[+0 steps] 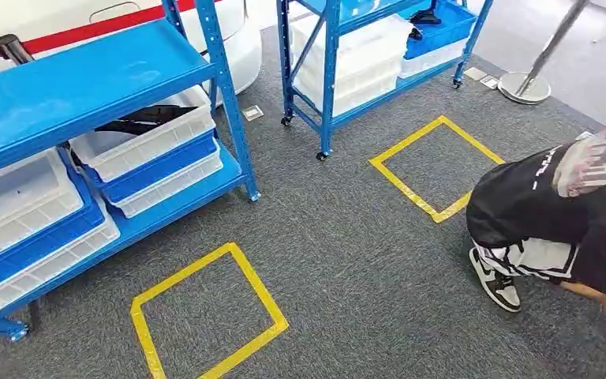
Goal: Take the parts from the cabinet and place them on the table.
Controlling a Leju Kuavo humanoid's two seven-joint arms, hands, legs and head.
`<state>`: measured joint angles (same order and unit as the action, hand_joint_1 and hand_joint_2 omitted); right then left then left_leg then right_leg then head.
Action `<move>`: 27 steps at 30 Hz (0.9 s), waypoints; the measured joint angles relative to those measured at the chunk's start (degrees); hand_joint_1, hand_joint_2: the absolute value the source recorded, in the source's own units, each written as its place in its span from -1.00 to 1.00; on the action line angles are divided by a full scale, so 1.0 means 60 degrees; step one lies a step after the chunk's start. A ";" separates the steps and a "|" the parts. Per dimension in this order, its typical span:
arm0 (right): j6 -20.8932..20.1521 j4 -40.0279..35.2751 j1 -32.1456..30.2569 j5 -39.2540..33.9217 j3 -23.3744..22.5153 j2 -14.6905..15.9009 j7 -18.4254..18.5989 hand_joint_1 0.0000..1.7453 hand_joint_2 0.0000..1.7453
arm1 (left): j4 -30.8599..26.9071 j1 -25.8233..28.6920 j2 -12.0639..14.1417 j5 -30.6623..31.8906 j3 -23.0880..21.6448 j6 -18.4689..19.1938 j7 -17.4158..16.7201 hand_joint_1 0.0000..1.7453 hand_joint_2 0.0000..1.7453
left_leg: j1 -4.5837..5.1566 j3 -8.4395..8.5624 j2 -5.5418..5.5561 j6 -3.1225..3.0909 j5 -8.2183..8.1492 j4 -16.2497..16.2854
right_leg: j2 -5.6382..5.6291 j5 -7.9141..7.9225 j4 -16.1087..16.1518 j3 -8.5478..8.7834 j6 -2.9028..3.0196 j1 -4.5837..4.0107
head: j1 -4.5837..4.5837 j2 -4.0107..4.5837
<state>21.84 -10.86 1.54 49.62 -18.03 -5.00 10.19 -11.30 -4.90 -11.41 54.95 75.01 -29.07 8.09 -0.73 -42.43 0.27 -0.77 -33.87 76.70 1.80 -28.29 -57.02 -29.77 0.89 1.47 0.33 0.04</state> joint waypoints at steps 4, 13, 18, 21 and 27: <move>0.0040 0.0000 0.0017 0.0120 0.0044 0.0000 -0.0004 -1.00 -1.00 | 0.0000 0.0015 0.0000 -0.0077 0.0004 -0.0011 0.0015 -1.00 -1.00 | -0.0015 0.0614 -0.0100 -0.0086 0.1075 -0.1461 | 0.0290 -0.0118 0.0002 0.0138 -0.0029 -0.0035 | 0.0007 0.0000; 0.0178 -0.0015 0.0091 0.0258 0.0233 -0.0047 -0.0051 -1.00 -1.00 | -0.0004 -0.0038 -0.0018 -0.0117 0.0004 -0.0073 0.0011 -1.00 -1.00 | 0.0127 0.1687 -0.0168 -0.0631 0.1686 -0.3439 | -0.0057 -0.0636 -0.0562 0.0112 -0.0269 -0.0137 | -0.0069 0.0000; 0.0178 -0.0015 0.0051 0.0244 0.0233 0.0000 -0.0055 -1.00 -1.00 | 0.0000 -0.0050 -0.0036 -0.0117 0.0004 -0.0069 0.0007 -1.00 -1.00 | 0.0119 0.1670 0.0400 -0.0614 0.1665 -0.3432 | -0.0266 -0.1267 -0.2875 -0.1340 -0.0371 -0.0035 | -0.0102 0.0000; 0.0182 -0.0015 0.0046 0.0248 0.0233 0.0047 -0.0055 -1.00 -1.00 | 0.0000 -0.0042 -0.0058 -0.0127 0.0004 -0.0066 0.0004 -1.00 -1.00 | 0.0071 0.1706 0.0815 -0.0506 0.1603 -0.3361 | -0.0377 -0.0083 -0.0746 -0.0561 -0.0744 0.0085 | -0.0098 0.0000; 0.0189 0.0000 0.0127 0.0280 0.0240 0.0014 -0.0051 -1.00 -1.00 | 0.0000 -0.0007 -0.0040 -0.0124 0.0004 -0.0073 -0.0015 -1.00 -1.00 | 0.0031 0.1585 0.1161 -0.0165 0.1415 -0.3119 | -0.0510 0.0230 0.0013 -0.0174 -0.0233 0.0157 | -0.0106 0.0000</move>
<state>22.97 -10.86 2.30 51.30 -16.59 -4.92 9.88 -11.30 -4.94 -11.65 54.21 75.03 -29.51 8.00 -0.55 -32.92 7.23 -1.76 -25.38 57.99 -1.26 -26.91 -56.94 -30.82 -0.51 2.42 -0.31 0.04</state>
